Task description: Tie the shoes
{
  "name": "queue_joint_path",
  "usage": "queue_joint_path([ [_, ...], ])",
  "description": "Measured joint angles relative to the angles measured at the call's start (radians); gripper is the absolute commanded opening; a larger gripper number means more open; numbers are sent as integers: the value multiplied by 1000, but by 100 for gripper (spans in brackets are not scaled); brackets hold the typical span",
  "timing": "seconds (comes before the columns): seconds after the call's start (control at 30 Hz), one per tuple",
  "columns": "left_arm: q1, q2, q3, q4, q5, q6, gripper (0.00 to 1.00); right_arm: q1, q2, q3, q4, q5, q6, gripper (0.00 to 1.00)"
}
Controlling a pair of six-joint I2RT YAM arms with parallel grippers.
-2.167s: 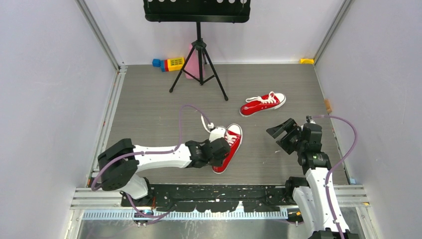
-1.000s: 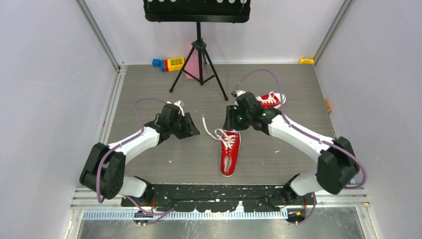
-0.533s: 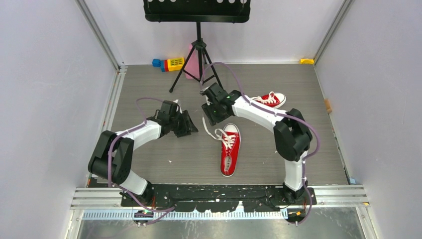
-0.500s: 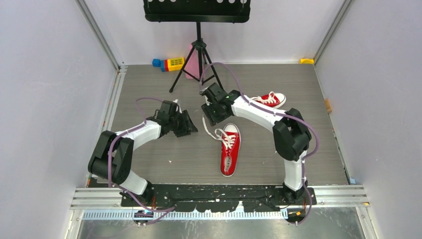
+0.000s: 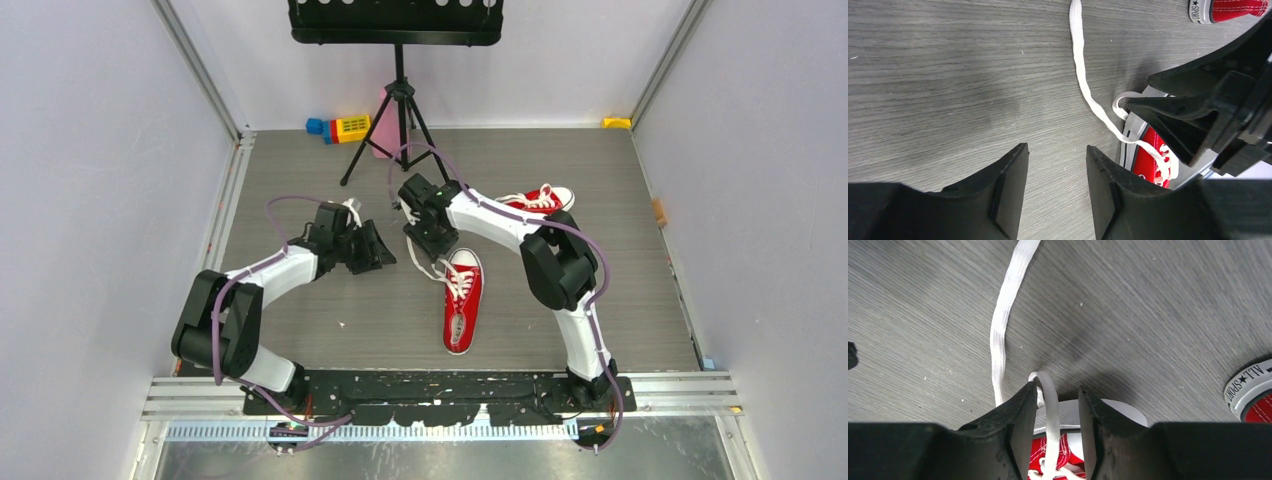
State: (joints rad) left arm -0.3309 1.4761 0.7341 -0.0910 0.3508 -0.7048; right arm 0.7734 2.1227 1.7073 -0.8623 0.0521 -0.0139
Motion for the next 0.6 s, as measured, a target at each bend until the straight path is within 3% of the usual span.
queue_joint_path([
  [0.1,2,-2,0,-3,8,9,47,3,15,8,-8,-18,-11,9],
  [0.17,4,-2,0,-7,10,13,47,4,18,10,-8,-37,-13,1],
  [0.4,5,18,29,-56,17,36,48,5,-15,-16,53,-56,12,0],
  [0.6,-29,104,123,-97,10,56,54,5,-229,-185,164,37,87,0],
])
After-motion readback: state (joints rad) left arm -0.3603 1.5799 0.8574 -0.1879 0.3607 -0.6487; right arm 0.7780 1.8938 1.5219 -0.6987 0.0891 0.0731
